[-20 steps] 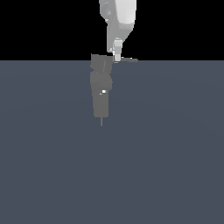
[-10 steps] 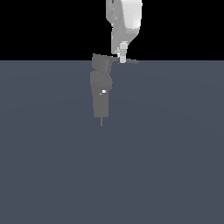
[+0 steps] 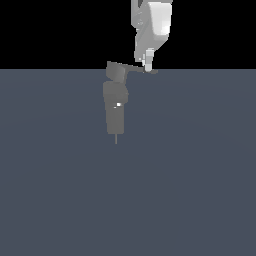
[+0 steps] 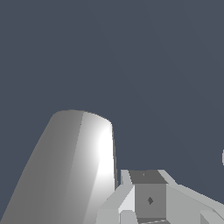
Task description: Turn on the faucet by rotating a designated handle.
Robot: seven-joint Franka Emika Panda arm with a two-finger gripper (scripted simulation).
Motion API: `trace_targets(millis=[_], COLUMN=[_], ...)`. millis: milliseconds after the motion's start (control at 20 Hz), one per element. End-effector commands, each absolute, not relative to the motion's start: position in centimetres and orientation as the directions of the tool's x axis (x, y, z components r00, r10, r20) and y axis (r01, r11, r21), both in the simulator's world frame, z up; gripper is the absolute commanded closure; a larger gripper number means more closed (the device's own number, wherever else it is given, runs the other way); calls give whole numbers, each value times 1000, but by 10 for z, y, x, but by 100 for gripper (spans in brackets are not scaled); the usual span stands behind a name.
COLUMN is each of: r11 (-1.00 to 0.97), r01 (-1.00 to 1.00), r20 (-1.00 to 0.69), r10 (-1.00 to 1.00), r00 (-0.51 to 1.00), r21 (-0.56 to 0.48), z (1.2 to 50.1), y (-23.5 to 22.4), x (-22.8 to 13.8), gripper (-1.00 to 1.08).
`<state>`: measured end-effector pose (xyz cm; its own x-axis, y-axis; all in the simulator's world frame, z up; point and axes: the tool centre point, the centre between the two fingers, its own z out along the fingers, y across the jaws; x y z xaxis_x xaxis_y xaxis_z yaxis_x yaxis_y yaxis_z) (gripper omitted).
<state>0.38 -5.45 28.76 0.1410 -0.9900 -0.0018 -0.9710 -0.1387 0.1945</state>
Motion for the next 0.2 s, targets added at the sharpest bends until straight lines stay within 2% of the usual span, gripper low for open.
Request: trace_targets(millis=[0, 150], r11=[-114, -113], r01=[-974, -974], r20=[4, 4], r10=[-993, -993], r00=[117, 116], r21=[197, 196], z=[285, 284], y=[-74, -78], x=[7, 11], gripper=[108, 108])
